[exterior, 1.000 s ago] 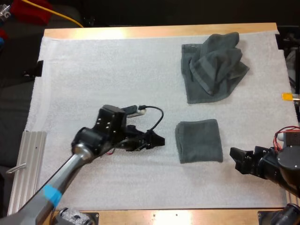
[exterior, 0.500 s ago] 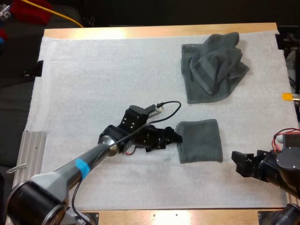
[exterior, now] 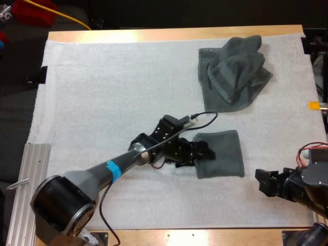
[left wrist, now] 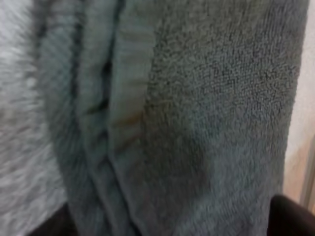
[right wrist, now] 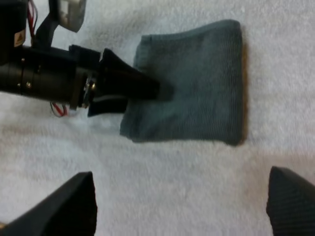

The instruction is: Pick towel from pile, fold and stack

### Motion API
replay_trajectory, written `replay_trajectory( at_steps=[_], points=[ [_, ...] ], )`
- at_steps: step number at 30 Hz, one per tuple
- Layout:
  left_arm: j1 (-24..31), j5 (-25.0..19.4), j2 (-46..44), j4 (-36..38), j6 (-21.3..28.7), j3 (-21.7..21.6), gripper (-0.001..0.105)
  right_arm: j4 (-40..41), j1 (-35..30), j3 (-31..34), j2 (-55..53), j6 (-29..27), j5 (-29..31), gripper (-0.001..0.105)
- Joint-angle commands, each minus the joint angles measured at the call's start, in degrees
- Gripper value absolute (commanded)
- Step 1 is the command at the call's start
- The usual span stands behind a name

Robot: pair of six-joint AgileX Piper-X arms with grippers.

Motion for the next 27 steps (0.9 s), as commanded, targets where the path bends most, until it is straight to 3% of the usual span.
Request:
replay_trajectory(
  at_steps=[1, 8, 17, 25, 27],
  points=[
    [-0.59, 0.39, 0.43, -0.24, -1.17, -0.83, 0.072, 0.4, 0.12, -0.44, -0.03, 0.02, -0.36, 0.07],
    [-1.77, 1.3, 2.3, 0.6, -4.42, -3.66, 0.072, 0.39, 0.12, -0.44, -0.03, 0.02, -1.32, 0.07],
    [-2.47, 2.18, 2.78, 2.44, -4.41, -5.0, 0.062, 0.39, 0.12, -0.44, -0.03, 0.02, -1.36, 0.07],
    [-2.47, 1.29, 2.78, 3.2, 2.23, -5.0, 0.004, 0.39, 0.12, -0.44, -0.03, 0.02, -1.24, 0.07],
    [-2.47, 2.28, 2.78, 3.1, 3.68, -5.0, 0.0, 0.39, 0.12, -0.44, -0.03, 0.02, -1.1, 0.07]
  ],
)
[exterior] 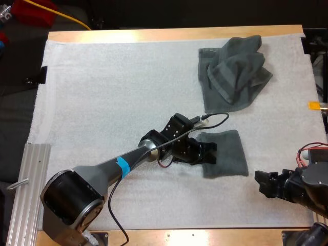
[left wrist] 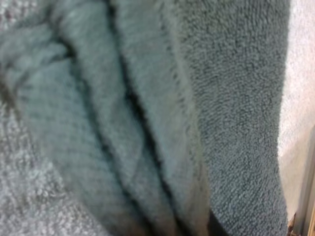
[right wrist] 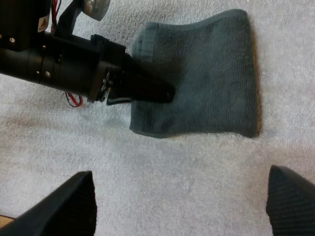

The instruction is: Pick towel from pile, fold and stack

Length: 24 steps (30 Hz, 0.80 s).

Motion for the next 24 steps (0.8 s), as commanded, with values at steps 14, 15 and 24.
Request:
replay_trajectory(
  at_steps=[14, 15, 24],
  points=[
    [1.92, 15.04, -8.22, -0.17, 13.55, -0.39, 0.0, 0.22, 0.12, -0.44, -0.03, 0.02, -0.08, 0.07],
    [2.44, 15.16, -9.49, -0.1, 13.54, -0.39, 0.0, 0.22, 0.12, -0.44, -0.03, 0.02, -0.08, 0.07],
    [11.07, 17.28, -17.25, 11.9, 21.11, -0.39, 0.0, 0.22, 0.12, -0.44, -0.03, -0.07, -0.08, 0.07]
  ],
)
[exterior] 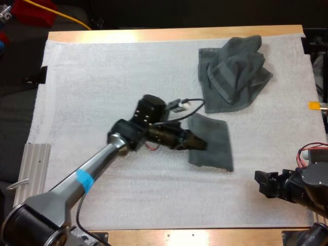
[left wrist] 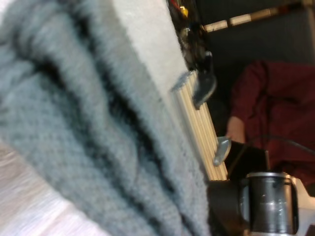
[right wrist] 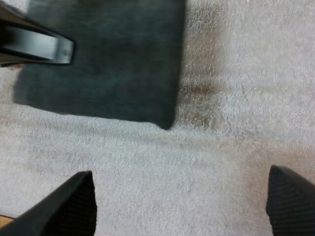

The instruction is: Pick towel from pile, fold and stack

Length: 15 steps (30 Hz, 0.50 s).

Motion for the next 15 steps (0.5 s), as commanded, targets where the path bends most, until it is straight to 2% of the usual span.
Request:
replay_trajectory(
  at_steps=[1, 5, 8, 12, 15],
  points=[
    [1.29, 0.82, -1.17, 4.37, 3.63, -0.39, 0.0, 0.15, 0.12, -0.44, -0.03, -0.1, -0.08, 0.07],
    [6.3, 0.18, -3.16, 14.25, 11.98, -0.39, 0.0, 0.12, 0.12, -0.44, -0.03, -0.09, -0.08, 0.07],
    [10.63, -2.29, -4.42, 21.68, 18.82, -0.39, 0.0, 0.12, 0.12, -0.44, -0.03, -0.09, -0.08, 0.07],
    [17.75, -7.16, -4.82, 30.12, 25.6, -0.39, 0.0, 0.12, 0.12, -0.44, -0.03, -0.09, -0.08, 0.07],
    [23.84, -12.63, -4.81, 35.95, 31.49, -0.39, 0.0, 0.12, 0.12, -0.44, -0.03, -0.09, -0.08, 0.07]
  ],
)
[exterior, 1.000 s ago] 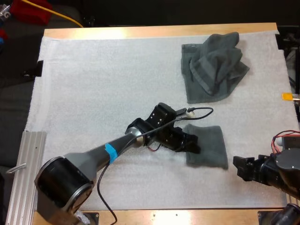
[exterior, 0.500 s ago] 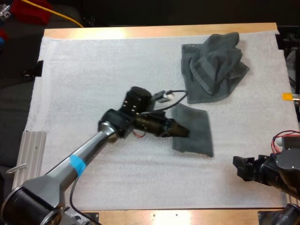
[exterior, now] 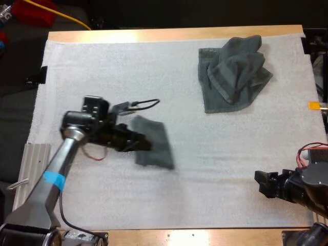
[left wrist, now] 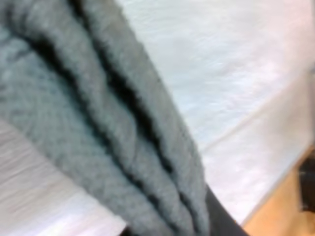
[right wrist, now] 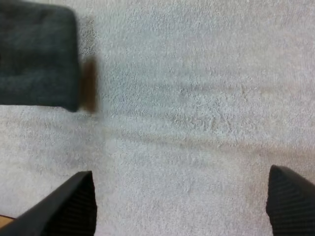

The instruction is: Pick towel from pile, fold and stack

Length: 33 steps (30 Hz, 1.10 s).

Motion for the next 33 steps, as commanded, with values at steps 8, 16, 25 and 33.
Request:
replay_trajectory(
  at_steps=[8, 16, 25, 33],
  points=[
    [11.79, -19.38, -0.59, 7.31, 9.74, -0.33, 0.0, 0.12, 0.12, -0.44, -0.03, -0.09, -0.08, 0.07],
    [14.35, -39.54, -0.59, 4.75, 9.73, -0.33, 0.0, 0.12, 0.12, -0.44, -0.03, -0.09, -0.08, 0.07],
    [14.35, -47.43, -0.59, -0.02, 10.9, -0.33, 0.001, 0.12, 0.12, -0.44, -0.03, -0.09, -0.37, 0.07],
    [14.35, -52.04, -0.59, -1.34, 12.82, -0.33, 0.042, 0.12, 0.12, -0.44, -0.03, -0.09, -0.37, 0.07]
  ],
)
